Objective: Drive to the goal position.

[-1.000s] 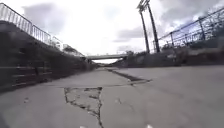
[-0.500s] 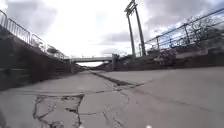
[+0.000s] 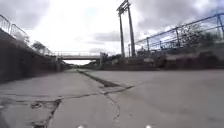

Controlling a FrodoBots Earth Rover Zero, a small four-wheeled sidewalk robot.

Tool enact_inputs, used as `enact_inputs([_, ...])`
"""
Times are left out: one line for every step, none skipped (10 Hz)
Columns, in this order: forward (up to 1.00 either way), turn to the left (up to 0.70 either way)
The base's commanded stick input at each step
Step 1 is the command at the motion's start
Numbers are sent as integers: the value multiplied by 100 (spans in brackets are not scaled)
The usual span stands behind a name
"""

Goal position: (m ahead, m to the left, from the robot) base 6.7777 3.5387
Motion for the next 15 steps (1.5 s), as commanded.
enact_inputs([100,27])
enact_inputs([100,27])
enact_inputs([100,27])
enact_inputs([100,27])
enact_inputs([100,27])
enact_inputs([100,27])
enact_inputs([100,27])
enact_inputs([100,27])
enact_inputs([100,27])
enact_inputs([100,27])
enact_inputs([100,27])
enact_inputs([100,27])
enact_inputs([100,27])
enact_inputs([100,27])
enact_inputs([100,27])
